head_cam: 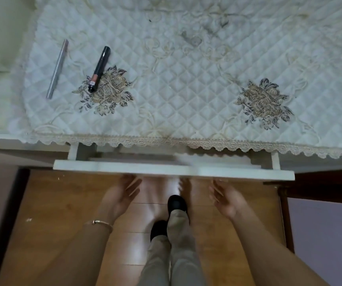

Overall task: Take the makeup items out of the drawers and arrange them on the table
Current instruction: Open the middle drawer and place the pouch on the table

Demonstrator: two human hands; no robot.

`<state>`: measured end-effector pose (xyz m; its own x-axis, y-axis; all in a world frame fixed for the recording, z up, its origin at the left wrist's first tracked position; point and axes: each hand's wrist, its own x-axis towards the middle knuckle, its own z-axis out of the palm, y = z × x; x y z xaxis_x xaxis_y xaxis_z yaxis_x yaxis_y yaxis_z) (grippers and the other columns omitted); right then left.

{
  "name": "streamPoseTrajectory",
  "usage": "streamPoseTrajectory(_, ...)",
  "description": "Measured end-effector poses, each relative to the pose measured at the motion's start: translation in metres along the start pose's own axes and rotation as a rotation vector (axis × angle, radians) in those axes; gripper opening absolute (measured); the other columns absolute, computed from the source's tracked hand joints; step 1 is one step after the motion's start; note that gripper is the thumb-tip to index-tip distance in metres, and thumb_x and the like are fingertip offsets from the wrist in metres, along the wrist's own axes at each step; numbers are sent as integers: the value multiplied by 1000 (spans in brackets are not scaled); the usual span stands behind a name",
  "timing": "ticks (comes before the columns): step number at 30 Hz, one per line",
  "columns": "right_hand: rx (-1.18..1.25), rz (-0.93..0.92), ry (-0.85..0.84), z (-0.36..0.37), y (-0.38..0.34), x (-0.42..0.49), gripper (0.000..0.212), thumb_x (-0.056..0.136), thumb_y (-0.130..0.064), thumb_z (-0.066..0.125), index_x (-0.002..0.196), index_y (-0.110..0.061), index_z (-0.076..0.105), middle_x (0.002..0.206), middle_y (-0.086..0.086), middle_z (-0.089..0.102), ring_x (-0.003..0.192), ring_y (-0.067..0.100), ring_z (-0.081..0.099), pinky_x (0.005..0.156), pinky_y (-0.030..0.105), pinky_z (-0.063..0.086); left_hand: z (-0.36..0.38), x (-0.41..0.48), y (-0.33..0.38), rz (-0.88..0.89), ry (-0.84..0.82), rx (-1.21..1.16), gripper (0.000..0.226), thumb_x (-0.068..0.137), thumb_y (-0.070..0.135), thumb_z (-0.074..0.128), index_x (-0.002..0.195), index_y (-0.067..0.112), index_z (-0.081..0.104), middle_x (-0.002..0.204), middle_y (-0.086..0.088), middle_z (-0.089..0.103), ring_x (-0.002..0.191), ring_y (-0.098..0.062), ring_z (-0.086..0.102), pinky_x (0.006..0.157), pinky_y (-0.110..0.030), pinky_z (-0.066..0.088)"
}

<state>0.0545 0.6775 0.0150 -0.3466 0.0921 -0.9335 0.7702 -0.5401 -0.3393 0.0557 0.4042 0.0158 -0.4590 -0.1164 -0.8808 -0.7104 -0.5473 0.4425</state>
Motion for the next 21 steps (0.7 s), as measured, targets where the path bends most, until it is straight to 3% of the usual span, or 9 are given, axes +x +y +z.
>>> streamPoseTrajectory(3,-55,1,6,-14,31,-31,21,95,-17,44,115,-14,49,93,2,58,81,14,54,71,28,42,-23,-31,-21,-20,-10,102,20,96,13,39,112,11,51,107,-4,59,101,-25,57,92,-38,41)
streamPoseTrajectory(6,-370,-152,69,-23,58,-71,23,91,-15,52,114,-9,54,94,7,62,87,22,57,66,22,45,-39,-73,-34,84,8,434,23,96,19,41,111,8,55,105,-7,65,98,-23,61,92,-38,44)
streamPoseTrajectory(9,-737,-522,66,-25,67,-114,10,87,-11,59,94,-17,62,82,-5,63,85,19,60,64,6,46,-47,-120,-26,437,7,768,17,92,16,50,84,14,65,74,-2,69,78,-10,64,75,-27,47)
streamPoseTrajectory(11,-929,-780,81,-21,59,-134,16,86,-12,60,93,-26,63,86,-11,64,85,9,61,73,10,48,-49,-142,-9,669,4,941,17,89,16,53,79,24,64,69,5,67,76,2,62,70,-15,46)
streamPoseTrajectory(13,-1059,-997,144,-15,42,-141,20,86,-12,59,105,-18,64,99,-6,65,94,8,59,84,18,45,-49,-145,7,888,15,1107,16,89,16,53,97,27,62,92,21,63,89,13,56,83,-16,46)
streamPoseTrajectory(14,-1140,-1060,180,-12,32,-139,24,87,-13,58,110,-14,62,107,-1,64,102,12,56,89,23,43,-49,-139,13,957,23,1194,22,90,17,52,110,21,60,107,16,58,101,9,51,93,-24,43)
streamPoseTrajectory(17,-1385,-1011,240,-7,6,-124,32,90,-22,52,120,-10,57,124,9,59,116,25,51,99,36,40,-48,-116,24,970,71,1436,39,93,29,46,126,9,52,128,-5,54,122,-22,47,105,-37,36)
streamPoseTrajectory(19,-1513,-933,260,-7,4,-119,31,91,-26,49,114,-9,61,120,11,63,110,27,55,95,37,42,-50,-106,23,945,107,1551,45,92,37,40,120,5,56,122,-12,61,117,-29,52,101,-39,39)
streamPoseTrajectory(21,-1552,-950,272,-8,9,-120,30,91,-25,48,111,-8,63,114,12,66,105,28,56,92,37,43,-53,-103,18,952,112,1575,39,92,32,44,120,6,56,121,-12,61,118,-29,50,102,-38,37)
